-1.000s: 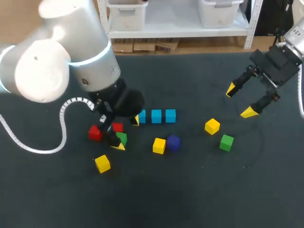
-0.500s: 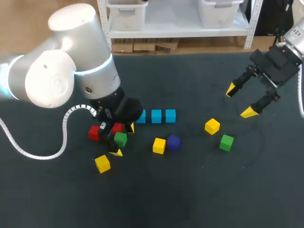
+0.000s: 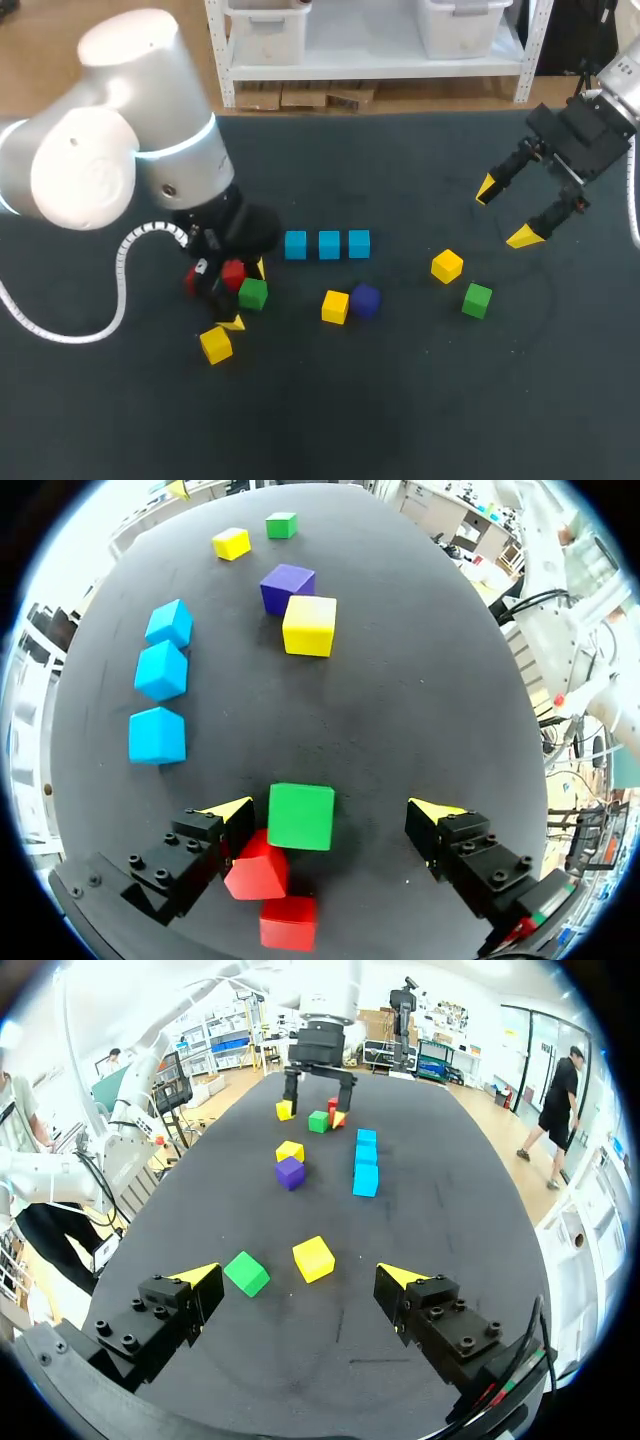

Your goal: Place the blue cubes, place green cubes on the blue cubes, place the yellow cubes on the green cubes, then place the red cubes on the yellow cubes, and place purple cube on the red cubes.

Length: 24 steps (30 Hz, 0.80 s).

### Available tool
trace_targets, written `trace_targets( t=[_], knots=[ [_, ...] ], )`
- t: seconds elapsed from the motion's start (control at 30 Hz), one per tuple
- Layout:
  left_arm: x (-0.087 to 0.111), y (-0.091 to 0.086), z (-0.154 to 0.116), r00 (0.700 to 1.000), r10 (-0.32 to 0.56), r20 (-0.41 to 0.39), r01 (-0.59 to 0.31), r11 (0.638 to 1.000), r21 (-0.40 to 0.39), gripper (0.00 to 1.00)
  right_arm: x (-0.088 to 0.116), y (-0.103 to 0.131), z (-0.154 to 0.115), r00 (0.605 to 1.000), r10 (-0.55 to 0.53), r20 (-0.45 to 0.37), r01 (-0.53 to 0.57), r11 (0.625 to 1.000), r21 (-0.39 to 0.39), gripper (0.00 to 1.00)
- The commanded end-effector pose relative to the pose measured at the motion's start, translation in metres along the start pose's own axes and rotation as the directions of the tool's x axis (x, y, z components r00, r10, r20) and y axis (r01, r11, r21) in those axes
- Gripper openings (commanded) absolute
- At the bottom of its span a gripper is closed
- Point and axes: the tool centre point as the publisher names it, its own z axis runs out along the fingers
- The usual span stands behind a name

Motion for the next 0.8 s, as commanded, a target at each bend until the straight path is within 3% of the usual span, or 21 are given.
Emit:
trace_targets(
  t=[0.03, 0.67, 0.7, 0.73, 0.8],
  knots=[
    [0.004, -0.006, 0.000, 1.000, -0.005, 0.007, 0.005, 1.000, -0.011, 1.00, 0.000, -0.001, 0.000, 1.000, -0.001, 0.001, 0.001, 1.000, -0.001, 1.00],
    [0.005, 0.003, -0.004, 0.999, -0.033, -0.003, 0.033, 0.999, -0.040, 0.99, 0.000, -0.001, 0.000, 1.000, -0.001, 0.001, 0.001, 1.000, -0.001, 1.00],
    [0.004, 0.004, -0.004, 0.999, -0.033, -0.003, 0.032, 0.999, -0.042, 0.87, 0.000, -0.001, 0.000, 1.000, -0.001, 0.001, 0.001, 1.000, -0.001, 1.00],
    [0.004, 0.004, -0.004, 0.999, -0.032, -0.003, 0.032, 0.999, -0.043, 0.81, 0.000, -0.001, 0.000, 1.000, -0.001, 0.001, 0.001, 1.000, -0.001, 1.00],
    [0.003, 0.006, -0.004, 1.000, -0.028, -0.003, 0.028, 0.999, -0.044, 0.51, 0.000, -0.001, 0.000, 1.000, -0.001, 0.001, 0.001, 1.000, -0.001, 1.00]
  ],
)
